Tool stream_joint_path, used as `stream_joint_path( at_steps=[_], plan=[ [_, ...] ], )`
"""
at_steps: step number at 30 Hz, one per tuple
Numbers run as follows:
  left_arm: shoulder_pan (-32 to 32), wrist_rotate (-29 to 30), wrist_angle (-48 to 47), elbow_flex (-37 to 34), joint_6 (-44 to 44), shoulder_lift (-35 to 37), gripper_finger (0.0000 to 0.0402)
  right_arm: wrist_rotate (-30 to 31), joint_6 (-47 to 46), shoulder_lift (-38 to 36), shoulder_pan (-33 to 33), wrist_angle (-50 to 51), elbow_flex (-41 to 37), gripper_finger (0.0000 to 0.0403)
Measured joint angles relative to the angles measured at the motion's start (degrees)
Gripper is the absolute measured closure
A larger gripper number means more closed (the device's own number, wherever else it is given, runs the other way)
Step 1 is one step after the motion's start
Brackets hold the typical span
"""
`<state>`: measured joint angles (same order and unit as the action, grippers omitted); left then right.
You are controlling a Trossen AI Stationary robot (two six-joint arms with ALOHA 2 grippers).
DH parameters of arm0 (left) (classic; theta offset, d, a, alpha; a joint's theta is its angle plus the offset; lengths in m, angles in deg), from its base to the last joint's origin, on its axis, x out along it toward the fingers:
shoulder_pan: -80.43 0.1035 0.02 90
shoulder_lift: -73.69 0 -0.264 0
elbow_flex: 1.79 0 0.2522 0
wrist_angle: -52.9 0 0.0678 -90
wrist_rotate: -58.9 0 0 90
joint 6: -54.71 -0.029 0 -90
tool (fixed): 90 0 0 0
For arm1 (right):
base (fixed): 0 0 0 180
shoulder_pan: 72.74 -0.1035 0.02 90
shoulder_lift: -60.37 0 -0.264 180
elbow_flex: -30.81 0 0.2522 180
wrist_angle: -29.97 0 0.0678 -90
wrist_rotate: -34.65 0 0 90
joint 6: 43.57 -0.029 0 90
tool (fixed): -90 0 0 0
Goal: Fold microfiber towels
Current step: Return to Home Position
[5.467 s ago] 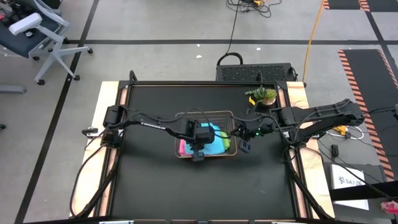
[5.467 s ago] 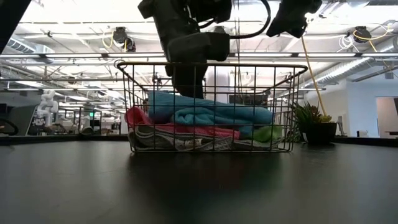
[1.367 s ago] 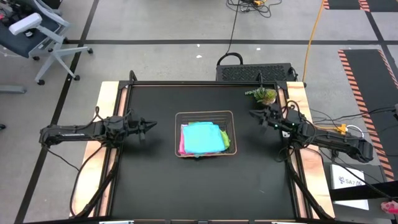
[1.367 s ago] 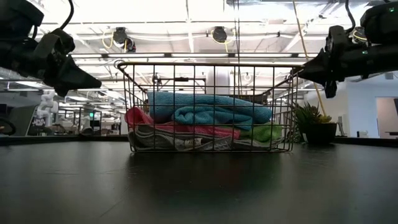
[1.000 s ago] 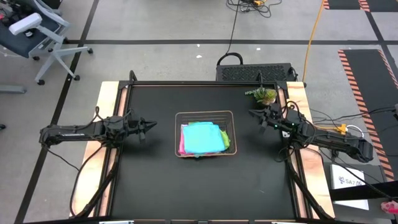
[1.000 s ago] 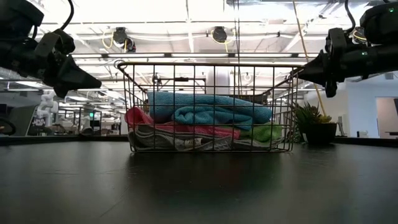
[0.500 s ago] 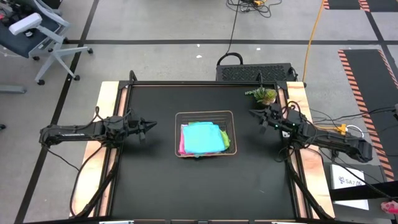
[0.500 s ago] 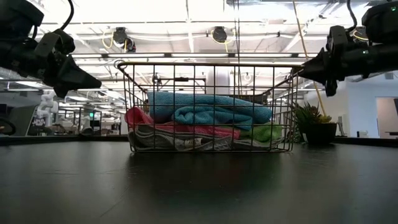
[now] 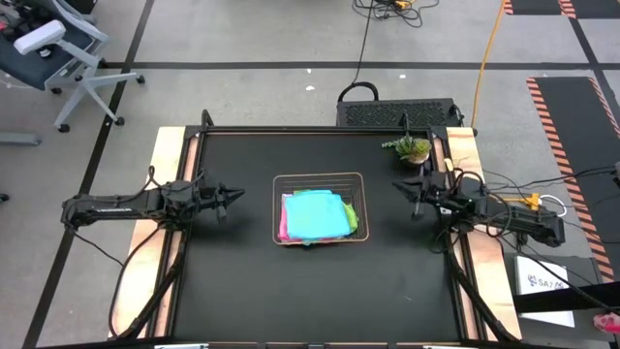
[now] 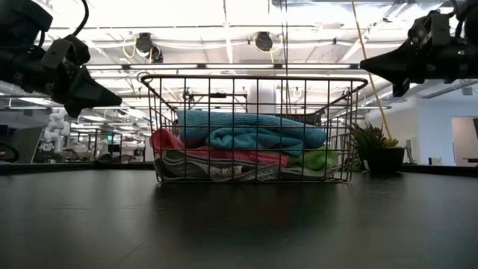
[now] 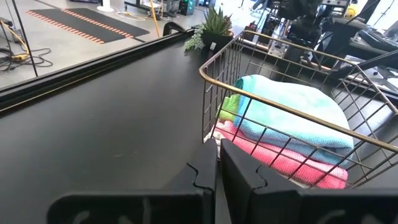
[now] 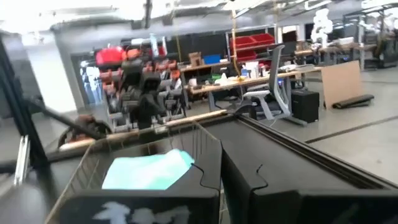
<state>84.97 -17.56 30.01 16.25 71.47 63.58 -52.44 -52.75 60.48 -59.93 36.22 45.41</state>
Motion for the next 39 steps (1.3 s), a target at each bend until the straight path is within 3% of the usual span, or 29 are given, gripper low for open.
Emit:
stream_joint_path(
  at_steps=[8, 39],
  plan=[
    [0.0, 0.0, 0.0, 0.0, 0.0, 0.0, 0.038, 0.0, 0.7, -0.1, -3.5, 0.9, 0.0, 0.0403],
    [0.0, 0.0, 0.0, 0.0, 0.0, 0.0, 0.038, 0.0, 0.7, 0.5, -3.6, 0.9, 0.0, 0.0403]
  ],
)
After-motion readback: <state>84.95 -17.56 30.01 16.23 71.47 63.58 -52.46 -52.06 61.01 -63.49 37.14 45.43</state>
